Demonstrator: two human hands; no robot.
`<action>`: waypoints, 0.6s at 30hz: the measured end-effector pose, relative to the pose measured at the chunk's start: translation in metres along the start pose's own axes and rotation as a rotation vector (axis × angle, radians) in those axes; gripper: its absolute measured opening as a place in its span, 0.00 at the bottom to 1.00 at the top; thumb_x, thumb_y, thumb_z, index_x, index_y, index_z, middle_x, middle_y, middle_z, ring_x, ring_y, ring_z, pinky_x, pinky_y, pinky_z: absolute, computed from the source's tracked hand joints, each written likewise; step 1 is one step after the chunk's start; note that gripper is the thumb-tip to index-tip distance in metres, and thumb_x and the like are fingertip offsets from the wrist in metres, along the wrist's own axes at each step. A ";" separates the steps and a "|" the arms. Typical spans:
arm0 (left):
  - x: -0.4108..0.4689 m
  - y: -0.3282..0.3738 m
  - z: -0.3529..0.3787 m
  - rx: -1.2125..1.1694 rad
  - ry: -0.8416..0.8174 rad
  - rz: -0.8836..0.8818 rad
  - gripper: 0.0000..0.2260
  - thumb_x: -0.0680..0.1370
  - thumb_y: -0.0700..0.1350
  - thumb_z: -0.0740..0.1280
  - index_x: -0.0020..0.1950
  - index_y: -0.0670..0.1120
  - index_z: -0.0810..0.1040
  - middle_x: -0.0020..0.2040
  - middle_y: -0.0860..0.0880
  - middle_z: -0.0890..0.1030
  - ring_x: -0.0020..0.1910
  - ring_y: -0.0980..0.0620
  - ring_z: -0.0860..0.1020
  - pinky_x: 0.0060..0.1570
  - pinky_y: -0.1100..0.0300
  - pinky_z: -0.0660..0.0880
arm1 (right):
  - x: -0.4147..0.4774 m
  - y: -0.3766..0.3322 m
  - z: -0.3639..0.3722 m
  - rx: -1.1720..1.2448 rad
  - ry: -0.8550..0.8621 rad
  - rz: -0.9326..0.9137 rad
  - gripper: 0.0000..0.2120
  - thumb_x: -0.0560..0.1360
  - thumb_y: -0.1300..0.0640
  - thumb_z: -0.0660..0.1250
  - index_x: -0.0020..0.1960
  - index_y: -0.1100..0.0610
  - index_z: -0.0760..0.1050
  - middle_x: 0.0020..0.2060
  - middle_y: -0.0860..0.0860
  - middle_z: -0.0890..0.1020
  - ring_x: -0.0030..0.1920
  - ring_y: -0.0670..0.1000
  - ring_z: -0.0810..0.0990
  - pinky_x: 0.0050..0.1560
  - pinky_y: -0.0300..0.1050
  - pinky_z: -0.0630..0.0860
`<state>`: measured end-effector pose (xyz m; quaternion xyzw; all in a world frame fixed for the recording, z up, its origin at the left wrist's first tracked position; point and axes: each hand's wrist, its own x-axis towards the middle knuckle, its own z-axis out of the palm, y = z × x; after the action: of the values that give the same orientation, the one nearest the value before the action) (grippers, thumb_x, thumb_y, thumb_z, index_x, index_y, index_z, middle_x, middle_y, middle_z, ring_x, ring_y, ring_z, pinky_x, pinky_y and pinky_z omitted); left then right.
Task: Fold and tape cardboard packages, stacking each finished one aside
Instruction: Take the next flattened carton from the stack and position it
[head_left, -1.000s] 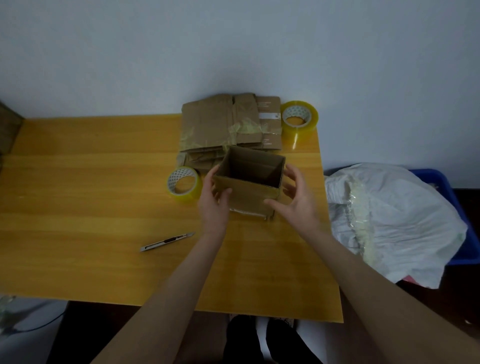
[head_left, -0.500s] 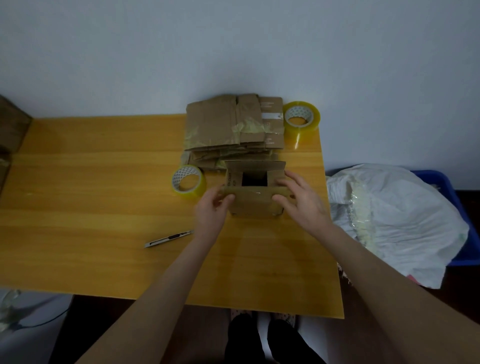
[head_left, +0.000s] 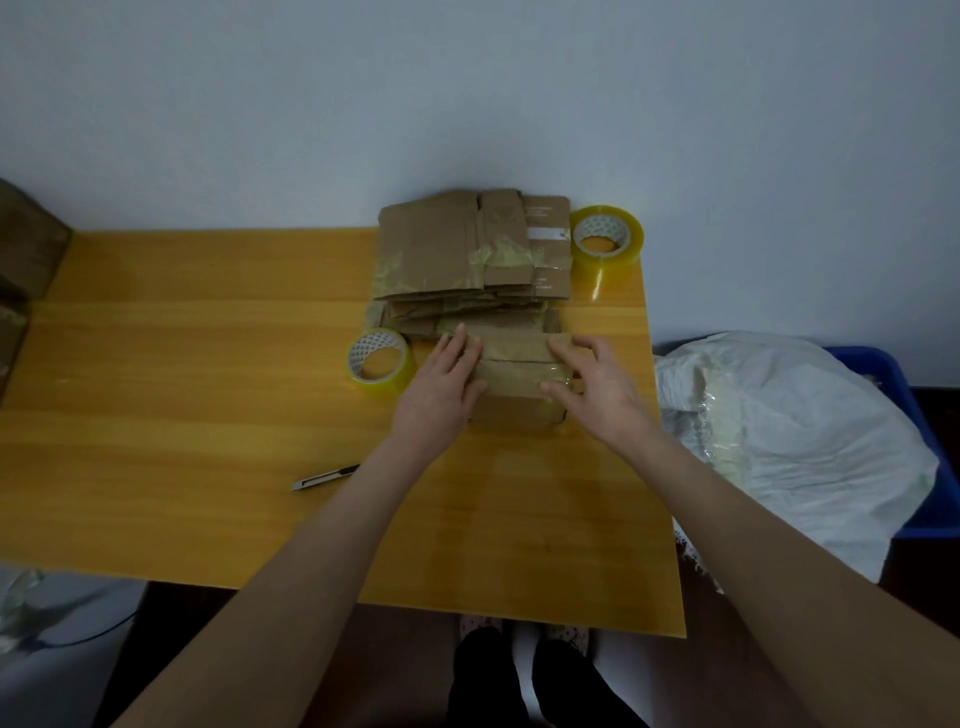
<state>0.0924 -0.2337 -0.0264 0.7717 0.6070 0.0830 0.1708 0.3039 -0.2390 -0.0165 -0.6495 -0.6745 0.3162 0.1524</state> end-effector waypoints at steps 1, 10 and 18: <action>0.000 0.002 0.002 0.015 -0.010 -0.012 0.28 0.81 0.52 0.58 0.78 0.47 0.53 0.79 0.48 0.48 0.77 0.49 0.50 0.73 0.50 0.60 | 0.000 0.000 -0.001 -0.001 -0.021 0.006 0.32 0.75 0.45 0.67 0.76 0.48 0.61 0.75 0.51 0.57 0.67 0.55 0.69 0.65 0.53 0.71; 0.001 0.014 0.002 0.076 -0.046 -0.071 0.32 0.80 0.51 0.62 0.79 0.46 0.49 0.79 0.46 0.43 0.75 0.44 0.59 0.67 0.51 0.68 | 0.006 -0.008 0.004 -0.045 -0.015 0.027 0.37 0.70 0.45 0.73 0.74 0.49 0.62 0.77 0.48 0.54 0.72 0.55 0.64 0.68 0.52 0.65; 0.000 0.010 -0.005 0.262 -0.088 -0.025 0.27 0.83 0.49 0.55 0.79 0.48 0.46 0.78 0.42 0.43 0.77 0.46 0.43 0.76 0.52 0.46 | 0.002 -0.014 0.015 -0.056 0.027 0.048 0.31 0.71 0.41 0.71 0.71 0.45 0.67 0.75 0.50 0.58 0.70 0.56 0.67 0.66 0.53 0.69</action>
<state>0.0996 -0.2348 -0.0183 0.7827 0.6140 -0.0329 0.0961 0.2838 -0.2401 -0.0192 -0.6739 -0.6651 0.2918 0.1357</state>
